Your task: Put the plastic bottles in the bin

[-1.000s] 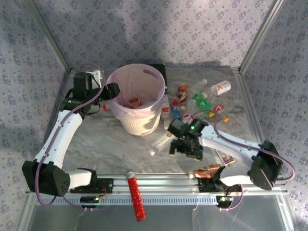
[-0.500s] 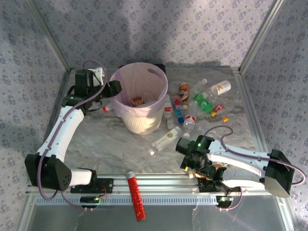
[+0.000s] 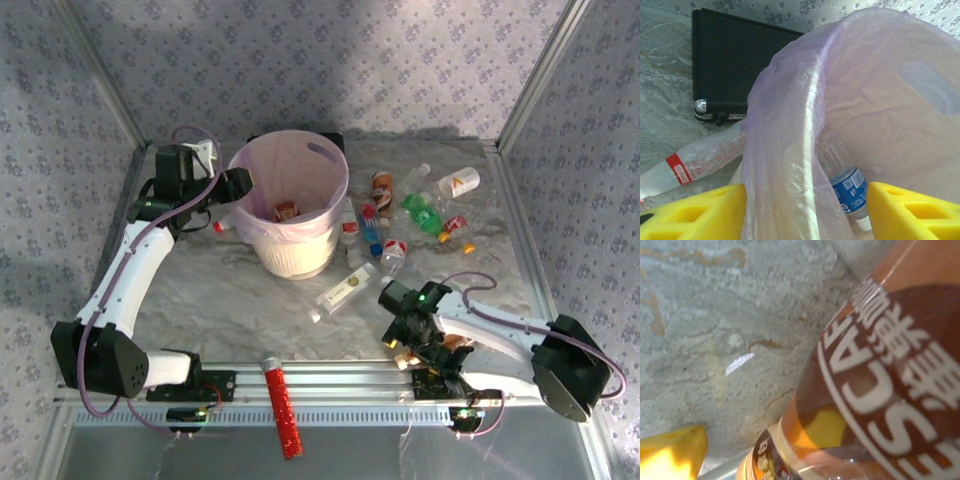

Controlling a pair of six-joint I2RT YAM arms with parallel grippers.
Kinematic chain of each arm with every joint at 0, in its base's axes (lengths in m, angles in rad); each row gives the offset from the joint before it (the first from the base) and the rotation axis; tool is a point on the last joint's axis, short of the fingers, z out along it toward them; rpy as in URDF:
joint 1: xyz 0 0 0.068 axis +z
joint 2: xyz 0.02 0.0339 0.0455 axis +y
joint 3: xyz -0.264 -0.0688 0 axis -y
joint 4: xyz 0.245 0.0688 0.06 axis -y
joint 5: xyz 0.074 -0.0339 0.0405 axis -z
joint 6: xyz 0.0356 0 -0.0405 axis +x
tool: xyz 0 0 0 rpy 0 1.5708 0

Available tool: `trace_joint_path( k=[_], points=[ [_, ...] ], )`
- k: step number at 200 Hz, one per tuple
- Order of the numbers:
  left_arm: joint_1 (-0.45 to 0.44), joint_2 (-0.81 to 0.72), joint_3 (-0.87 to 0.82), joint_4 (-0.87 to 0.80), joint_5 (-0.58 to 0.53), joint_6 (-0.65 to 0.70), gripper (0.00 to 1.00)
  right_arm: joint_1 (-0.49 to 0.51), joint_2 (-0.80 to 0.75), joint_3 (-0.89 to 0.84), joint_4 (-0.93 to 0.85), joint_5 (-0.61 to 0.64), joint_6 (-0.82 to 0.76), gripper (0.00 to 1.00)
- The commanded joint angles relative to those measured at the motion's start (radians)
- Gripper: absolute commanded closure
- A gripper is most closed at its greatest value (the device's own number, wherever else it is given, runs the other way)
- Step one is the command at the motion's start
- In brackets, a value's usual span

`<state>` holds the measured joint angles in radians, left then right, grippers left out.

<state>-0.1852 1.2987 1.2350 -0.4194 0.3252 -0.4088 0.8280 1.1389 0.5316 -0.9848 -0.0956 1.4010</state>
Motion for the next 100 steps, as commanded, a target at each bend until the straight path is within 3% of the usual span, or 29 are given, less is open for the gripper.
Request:
trace_joint_path(
  k=[1,45,100],
  points=[
    [0.005,-0.012,0.009,-0.063,-0.021,0.024,0.36,-0.026,0.062,0.022,0.033,0.057,-0.089,0.01],
    [0.009,-0.013,0.009,-0.073,-0.039,0.027,0.36,-0.018,0.21,0.158,0.032,0.136,-0.227,0.11],
    [0.016,-0.033,0.005,-0.092,-0.061,0.018,0.36,-0.025,0.256,0.178,0.068,0.162,-0.285,0.35]
  ],
)
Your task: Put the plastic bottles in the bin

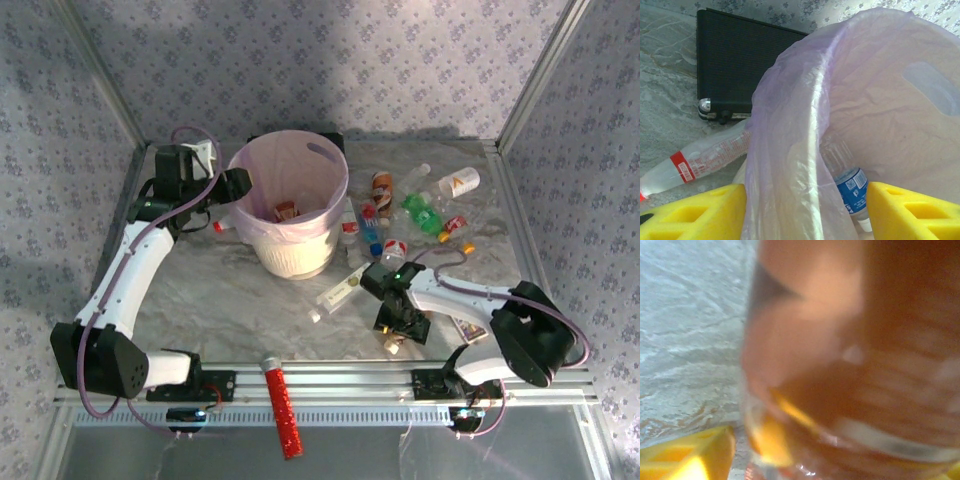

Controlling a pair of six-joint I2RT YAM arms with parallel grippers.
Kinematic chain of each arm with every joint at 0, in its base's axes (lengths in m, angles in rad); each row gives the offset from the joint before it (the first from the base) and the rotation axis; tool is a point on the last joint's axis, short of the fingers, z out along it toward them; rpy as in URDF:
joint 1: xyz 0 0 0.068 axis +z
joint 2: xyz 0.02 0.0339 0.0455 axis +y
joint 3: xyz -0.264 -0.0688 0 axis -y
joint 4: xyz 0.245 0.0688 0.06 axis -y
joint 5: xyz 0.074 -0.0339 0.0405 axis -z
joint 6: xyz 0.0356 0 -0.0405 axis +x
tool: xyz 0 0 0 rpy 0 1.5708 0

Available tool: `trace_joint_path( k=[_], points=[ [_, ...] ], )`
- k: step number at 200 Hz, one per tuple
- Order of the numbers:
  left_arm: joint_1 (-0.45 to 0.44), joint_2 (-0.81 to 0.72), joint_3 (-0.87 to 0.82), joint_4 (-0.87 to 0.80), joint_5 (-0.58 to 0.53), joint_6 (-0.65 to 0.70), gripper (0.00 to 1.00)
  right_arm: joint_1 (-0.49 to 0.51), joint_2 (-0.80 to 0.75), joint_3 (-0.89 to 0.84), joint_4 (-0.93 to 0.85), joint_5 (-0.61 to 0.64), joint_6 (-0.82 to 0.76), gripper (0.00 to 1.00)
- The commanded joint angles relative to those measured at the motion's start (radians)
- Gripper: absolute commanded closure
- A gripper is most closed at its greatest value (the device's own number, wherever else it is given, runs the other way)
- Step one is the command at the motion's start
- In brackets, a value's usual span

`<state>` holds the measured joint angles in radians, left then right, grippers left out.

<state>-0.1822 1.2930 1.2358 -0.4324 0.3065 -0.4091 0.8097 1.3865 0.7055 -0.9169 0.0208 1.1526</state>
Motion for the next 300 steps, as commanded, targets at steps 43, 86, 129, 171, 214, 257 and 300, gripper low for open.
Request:
trace_joint_path(
  k=[43,86,129,171,214,257,300],
  points=[
    [0.016,-0.05,-0.011,-0.086,-0.065,-0.006,0.36,-0.018,-0.026,0.022,-0.037,0.068,-0.067,0.5],
    [0.021,-0.086,-0.027,-0.099,-0.091,-0.031,0.37,-0.054,-0.143,0.132,-0.171,0.12,-0.139,0.6],
    [0.022,-0.104,-0.046,-0.098,-0.094,-0.052,0.37,-0.168,-0.199,0.373,-0.284,0.164,-0.306,0.67],
    [0.023,-0.103,-0.068,-0.082,-0.08,-0.071,0.37,-0.237,-0.124,0.737,-0.24,0.195,-0.493,0.72],
    [0.021,-0.093,-0.059,-0.081,-0.062,-0.077,0.37,-0.204,0.07,1.086,-0.084,0.152,-0.612,0.75],
    [0.02,-0.094,-0.041,-0.092,-0.037,-0.076,0.37,-0.089,0.326,1.437,-0.063,0.097,-0.681,0.75],
    [0.019,-0.106,-0.012,-0.126,-0.039,-0.056,0.35,-0.005,0.597,1.746,-0.168,0.045,-0.729,0.75]
  ],
)
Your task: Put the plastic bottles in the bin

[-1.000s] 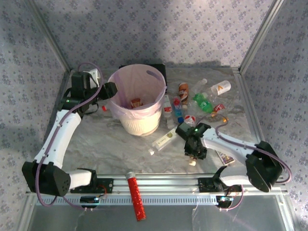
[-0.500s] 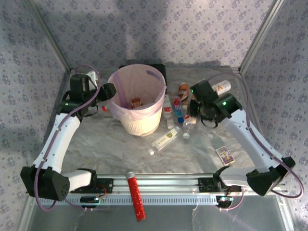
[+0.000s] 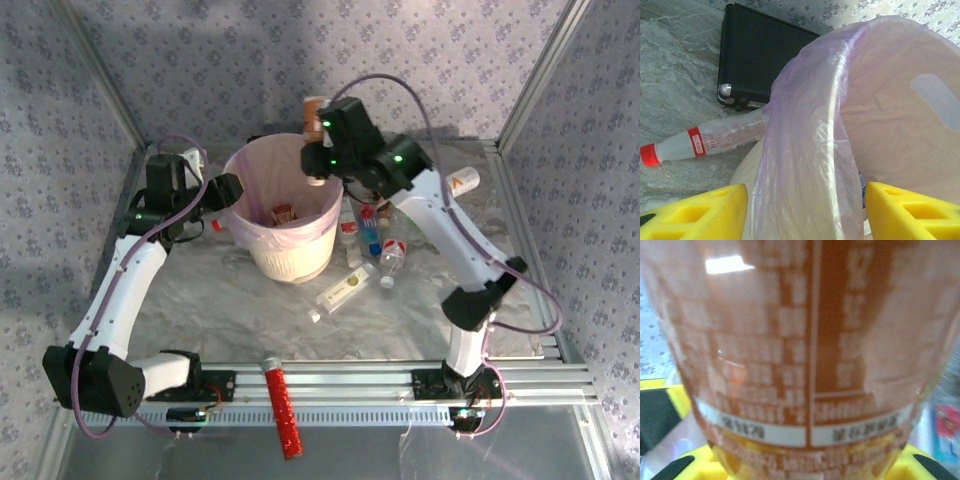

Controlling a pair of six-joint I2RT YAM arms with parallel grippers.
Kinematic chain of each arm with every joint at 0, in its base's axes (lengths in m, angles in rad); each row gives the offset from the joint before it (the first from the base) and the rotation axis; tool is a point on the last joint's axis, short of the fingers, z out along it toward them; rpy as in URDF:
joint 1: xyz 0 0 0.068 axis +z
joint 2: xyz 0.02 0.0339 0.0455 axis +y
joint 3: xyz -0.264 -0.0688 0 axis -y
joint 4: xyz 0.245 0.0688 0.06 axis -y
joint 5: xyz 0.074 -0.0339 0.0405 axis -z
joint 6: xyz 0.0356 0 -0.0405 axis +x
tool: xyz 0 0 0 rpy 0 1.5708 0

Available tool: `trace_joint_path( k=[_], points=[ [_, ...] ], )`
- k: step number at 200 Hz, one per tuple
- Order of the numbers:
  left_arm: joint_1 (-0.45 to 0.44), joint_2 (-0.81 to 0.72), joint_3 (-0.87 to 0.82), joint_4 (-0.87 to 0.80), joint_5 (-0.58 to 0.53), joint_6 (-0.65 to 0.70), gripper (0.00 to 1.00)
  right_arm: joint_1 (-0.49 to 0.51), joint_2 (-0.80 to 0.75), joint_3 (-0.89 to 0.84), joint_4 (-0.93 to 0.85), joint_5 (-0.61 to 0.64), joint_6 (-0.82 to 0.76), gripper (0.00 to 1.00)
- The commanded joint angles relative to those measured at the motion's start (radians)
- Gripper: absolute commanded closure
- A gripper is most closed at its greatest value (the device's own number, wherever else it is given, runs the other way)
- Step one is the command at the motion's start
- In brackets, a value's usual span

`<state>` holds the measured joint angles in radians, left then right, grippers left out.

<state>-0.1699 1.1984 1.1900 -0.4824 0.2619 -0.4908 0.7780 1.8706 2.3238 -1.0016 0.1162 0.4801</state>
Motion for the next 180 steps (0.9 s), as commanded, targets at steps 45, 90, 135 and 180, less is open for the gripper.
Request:
trace_joint_path(
  k=[45,90,135,180],
  points=[
    [0.014,-0.025,0.137,-0.132,-0.001,0.115,0.12,0.042,0.225,0.142,-0.118,-0.125,-0.067,0.75],
    [0.096,-0.031,0.234,-0.153,-0.004,0.167,0.03,0.045,0.258,0.085,-0.113,-0.149,-0.064,0.7],
    [0.212,0.064,0.219,-0.125,-0.023,0.18,0.08,0.045,0.247,0.08,-0.119,-0.154,-0.071,0.39],
    [0.213,0.236,0.205,-0.046,-0.037,0.215,0.12,0.049,0.179,0.123,-0.14,-0.141,-0.095,0.2]
  ],
)
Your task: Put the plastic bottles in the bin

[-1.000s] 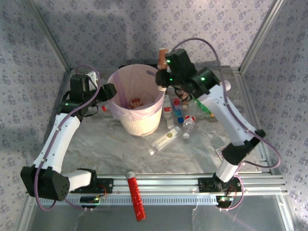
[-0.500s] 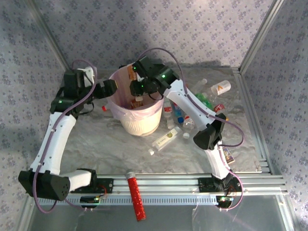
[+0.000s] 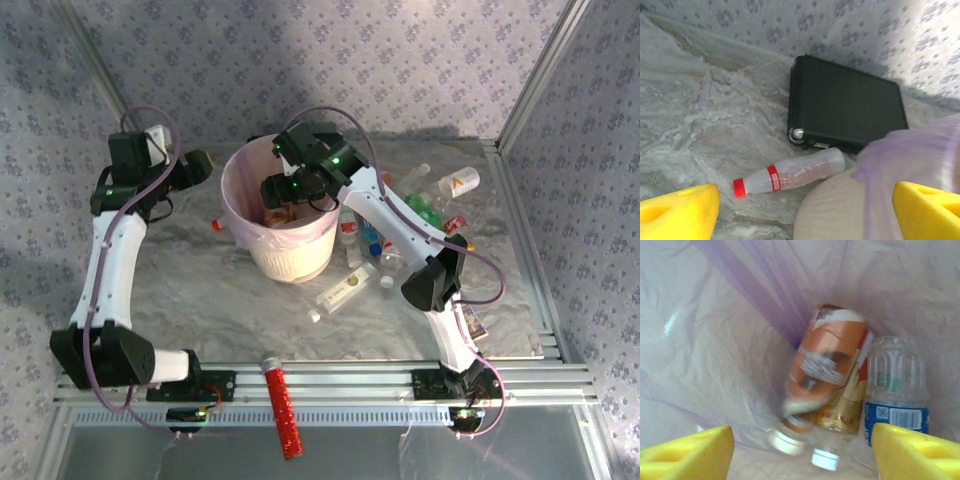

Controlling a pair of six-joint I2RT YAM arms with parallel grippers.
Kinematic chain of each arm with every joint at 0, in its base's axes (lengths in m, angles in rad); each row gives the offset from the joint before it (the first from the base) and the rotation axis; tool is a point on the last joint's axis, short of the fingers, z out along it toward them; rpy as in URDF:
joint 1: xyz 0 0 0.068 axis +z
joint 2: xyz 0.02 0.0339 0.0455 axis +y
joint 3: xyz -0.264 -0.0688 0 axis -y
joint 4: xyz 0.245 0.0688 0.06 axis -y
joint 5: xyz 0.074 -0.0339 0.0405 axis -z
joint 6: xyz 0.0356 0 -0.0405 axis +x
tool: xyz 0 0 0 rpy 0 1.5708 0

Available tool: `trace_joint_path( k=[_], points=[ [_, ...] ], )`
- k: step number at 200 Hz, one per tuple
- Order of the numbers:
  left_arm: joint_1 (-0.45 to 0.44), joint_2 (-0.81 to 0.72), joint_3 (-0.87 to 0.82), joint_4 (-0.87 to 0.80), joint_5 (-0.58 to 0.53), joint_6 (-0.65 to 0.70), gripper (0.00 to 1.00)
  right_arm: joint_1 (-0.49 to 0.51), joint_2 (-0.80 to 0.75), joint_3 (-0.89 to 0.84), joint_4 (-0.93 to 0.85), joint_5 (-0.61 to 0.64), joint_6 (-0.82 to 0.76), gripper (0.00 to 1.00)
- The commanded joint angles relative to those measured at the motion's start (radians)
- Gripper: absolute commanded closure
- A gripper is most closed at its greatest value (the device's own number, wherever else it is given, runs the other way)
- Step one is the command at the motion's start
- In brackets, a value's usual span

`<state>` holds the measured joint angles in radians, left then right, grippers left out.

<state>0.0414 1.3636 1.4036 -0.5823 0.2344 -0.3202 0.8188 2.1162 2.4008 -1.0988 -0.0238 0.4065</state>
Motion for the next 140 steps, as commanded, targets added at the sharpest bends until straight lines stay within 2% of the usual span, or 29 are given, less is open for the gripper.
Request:
trace_joint_path(
  k=[1,46,88,140],
  points=[
    [0.001,0.076,-0.007,0.057,-0.009,0.046,0.12,0.008,-0.07,0.047,-0.044,-0.002,-0.022,0.2],
    [-0.037,0.275,0.002,0.129,0.0,0.127,0.11,-0.03,-0.26,-0.007,-0.028,-0.01,-0.021,0.16],
    [-0.05,0.489,0.053,0.121,0.107,0.161,0.07,-0.182,-0.49,-0.292,0.065,-0.073,0.044,0.14],
    [-0.115,0.595,0.065,0.101,0.04,0.238,0.01,-0.325,-0.652,-0.534,0.109,-0.113,0.087,0.14]
  ],
)
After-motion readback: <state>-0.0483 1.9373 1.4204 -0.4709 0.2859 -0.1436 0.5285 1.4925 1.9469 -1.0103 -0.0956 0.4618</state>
